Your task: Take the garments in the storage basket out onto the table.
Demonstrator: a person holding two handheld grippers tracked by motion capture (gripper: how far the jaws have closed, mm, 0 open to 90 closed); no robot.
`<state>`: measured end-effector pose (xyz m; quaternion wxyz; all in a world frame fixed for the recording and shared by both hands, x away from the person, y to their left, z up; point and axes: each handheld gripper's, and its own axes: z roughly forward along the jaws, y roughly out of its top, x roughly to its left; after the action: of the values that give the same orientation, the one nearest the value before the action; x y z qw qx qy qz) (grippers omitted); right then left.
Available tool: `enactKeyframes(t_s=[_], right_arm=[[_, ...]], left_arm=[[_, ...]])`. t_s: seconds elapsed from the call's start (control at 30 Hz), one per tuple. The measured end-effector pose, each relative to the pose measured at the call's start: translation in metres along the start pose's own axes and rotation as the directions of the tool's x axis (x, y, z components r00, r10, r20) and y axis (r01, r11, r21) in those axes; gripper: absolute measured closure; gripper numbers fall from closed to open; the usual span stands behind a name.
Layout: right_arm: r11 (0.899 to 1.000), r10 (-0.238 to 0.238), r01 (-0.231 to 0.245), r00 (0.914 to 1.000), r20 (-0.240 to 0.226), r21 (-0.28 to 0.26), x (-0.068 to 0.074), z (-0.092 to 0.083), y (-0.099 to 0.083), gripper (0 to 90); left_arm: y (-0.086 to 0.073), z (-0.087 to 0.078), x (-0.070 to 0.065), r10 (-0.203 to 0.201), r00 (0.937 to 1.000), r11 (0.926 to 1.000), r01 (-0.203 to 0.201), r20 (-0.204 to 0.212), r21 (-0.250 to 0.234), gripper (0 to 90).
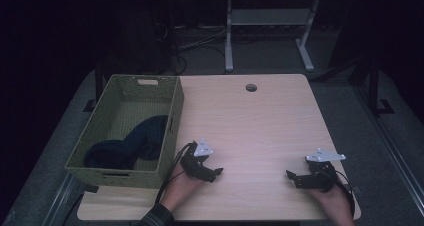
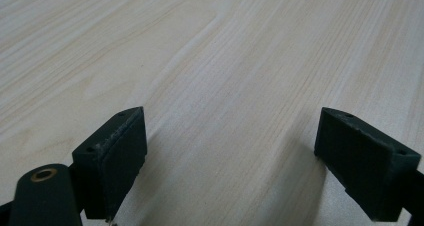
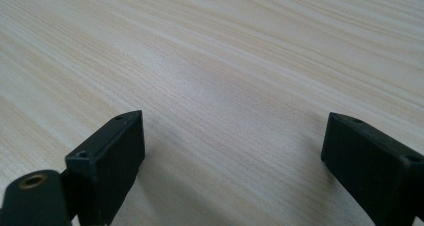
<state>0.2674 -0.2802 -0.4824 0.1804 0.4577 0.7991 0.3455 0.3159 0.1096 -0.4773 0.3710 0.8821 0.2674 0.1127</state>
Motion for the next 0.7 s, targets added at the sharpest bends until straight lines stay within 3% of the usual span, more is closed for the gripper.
enactKeyframes(t_s=[0.57, 0.7], right_arm=[[1.0, -0.001, 0.001, 1.0, -0.001, 0.001, 0.0001, 0.0, 0.0, 9.8], [1.0, -0.001, 0.001, 1.0, -0.001, 0.002, 0.0001, 0.0, 0.0001, 9.7]], left_arm=[[0.0002, 0.0, 0.0004, -0.011, 0.9999, 0.9999, 0.011, 0.001, -0.003, 13.0], [0.0032, 0.0002, 0.0, -0.013, 0.9999, 0.9998, 0.013, -0.006, 0.018, 13.2]])
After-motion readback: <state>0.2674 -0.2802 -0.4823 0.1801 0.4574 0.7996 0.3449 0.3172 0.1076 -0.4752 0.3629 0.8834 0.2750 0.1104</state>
